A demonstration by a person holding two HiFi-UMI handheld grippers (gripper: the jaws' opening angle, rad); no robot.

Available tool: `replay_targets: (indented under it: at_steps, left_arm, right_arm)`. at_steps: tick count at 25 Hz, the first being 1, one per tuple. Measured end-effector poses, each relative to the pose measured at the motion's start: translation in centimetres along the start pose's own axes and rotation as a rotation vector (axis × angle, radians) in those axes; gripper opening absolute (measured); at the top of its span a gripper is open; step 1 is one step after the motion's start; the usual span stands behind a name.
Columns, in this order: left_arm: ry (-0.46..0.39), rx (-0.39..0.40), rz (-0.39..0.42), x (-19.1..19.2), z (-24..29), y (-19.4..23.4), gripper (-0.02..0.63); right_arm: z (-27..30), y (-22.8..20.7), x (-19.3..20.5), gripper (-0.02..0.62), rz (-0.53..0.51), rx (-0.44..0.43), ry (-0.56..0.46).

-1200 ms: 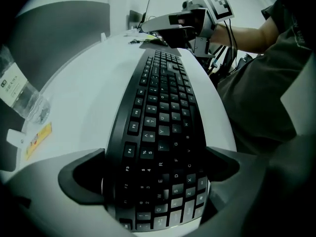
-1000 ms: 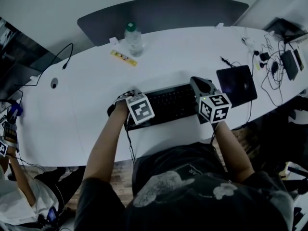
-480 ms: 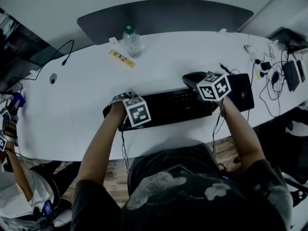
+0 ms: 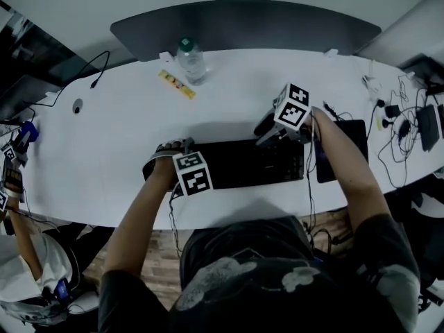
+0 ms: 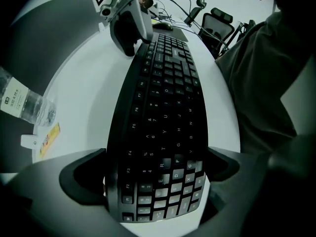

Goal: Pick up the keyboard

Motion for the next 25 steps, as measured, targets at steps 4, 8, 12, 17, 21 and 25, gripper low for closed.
replay_targets:
  at_steps: [4, 8, 12, 17, 21, 25]
  left_arm:
    - [0.004, -0.02, -0.003, -0.1, -0.2, -0.2, 0.588]
    - [0.003, -0.058, 0.001, 0.0, -0.4, -0.4, 0.589]
    - [0.002, -0.106, 0.0, -0.1, -0.6, -0.7, 0.588]
    - [-0.003, -0.132, -0.003, 0.0, -1.1, -1.3, 0.589]
    - [-0.029, -0.202, 0.022, 0.0, -1.6, -2.1, 0.588]
    - [-0.092, -0.282, 0.021, -0.1, -2.7, -3.2, 0.586]
  right_arm:
    - [1.7, 0.3, 0.1, 0.219, -0.003, -0.196, 0.197]
    - [3.0, 1.4, -0.5, 0.186, -0.029, -0.314, 0.332]
    - [4.8, 3.1, -1.1, 0.141, -0.08, -0.347, 0.417]
    - [5.8, 4.7, -1.2, 0.092, -0.106, -0.341, 0.479]
    - [5.2, 5.5, -1.0, 0.075, -0.114, -0.284, 0.425]
    - [4.4, 6.8, -0.7, 0.067, -0.154, -0.193, 0.366]
Point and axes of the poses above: the fingertips, and each gripper's own axes: z forward along the fingers, y to its left, x out of its underside, the point moved 6 cm from there along -z, backward along the fingers, and after that the axes turned 13 degrees about x, right-handed, at the moved point
